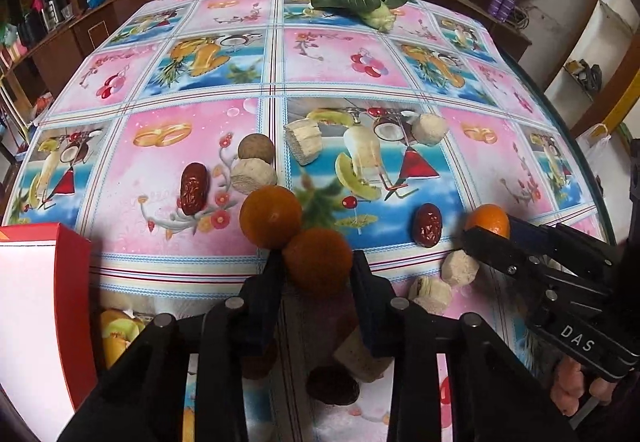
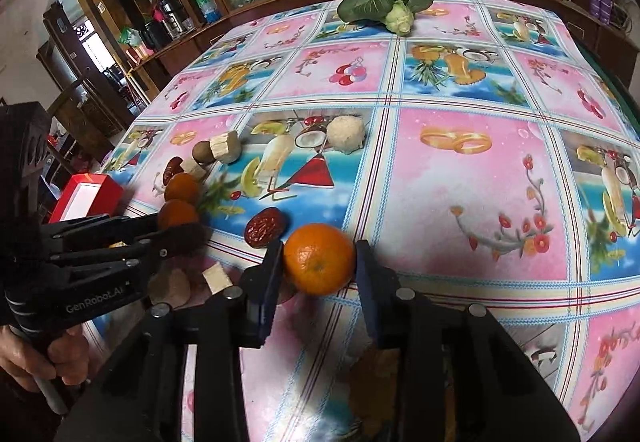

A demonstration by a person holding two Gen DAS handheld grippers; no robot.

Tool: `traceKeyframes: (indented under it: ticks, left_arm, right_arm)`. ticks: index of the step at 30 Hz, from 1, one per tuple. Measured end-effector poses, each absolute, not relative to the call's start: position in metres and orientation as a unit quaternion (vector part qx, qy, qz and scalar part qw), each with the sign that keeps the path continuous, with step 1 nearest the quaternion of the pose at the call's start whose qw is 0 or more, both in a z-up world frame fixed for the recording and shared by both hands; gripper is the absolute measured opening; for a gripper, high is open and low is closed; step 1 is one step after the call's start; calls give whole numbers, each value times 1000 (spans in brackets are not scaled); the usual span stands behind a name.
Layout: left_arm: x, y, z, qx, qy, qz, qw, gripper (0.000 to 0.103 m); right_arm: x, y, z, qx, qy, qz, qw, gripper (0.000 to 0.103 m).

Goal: Organize fruits
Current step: 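Grasp an orange with the left tool while the right tool grasps another orange, then carry both oranges to the red-rimmed white tray and open both tools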

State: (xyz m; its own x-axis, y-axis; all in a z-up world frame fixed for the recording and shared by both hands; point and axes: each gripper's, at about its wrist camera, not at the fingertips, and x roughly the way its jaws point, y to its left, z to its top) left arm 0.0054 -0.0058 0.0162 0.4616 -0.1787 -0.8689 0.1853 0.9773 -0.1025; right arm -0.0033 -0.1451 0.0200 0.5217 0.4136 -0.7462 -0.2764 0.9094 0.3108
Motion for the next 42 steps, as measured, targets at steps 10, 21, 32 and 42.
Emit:
traceKeyframes:
  ticks: [10, 21, 32, 42]
  left_arm:
    - [-7, 3, 33, -10, 486, -99, 869, 32]
    - [-74, 68, 111, -34, 382, -62, 921, 32]
    - [-121, 157, 107, -37, 368, 40, 928, 32]
    - [-134, 210, 82, -29, 385, 93, 918, 32]
  right_arm:
    - [-13, -176, 45, 150, 377, 189, 894, 37]
    - [-20, -195, 58, 203, 320, 183, 907, 37]
    - [-37, -108, 70, 173, 337, 266, 887, 38]
    - [-80, 83, 86, 78, 373, 437, 814, 38]
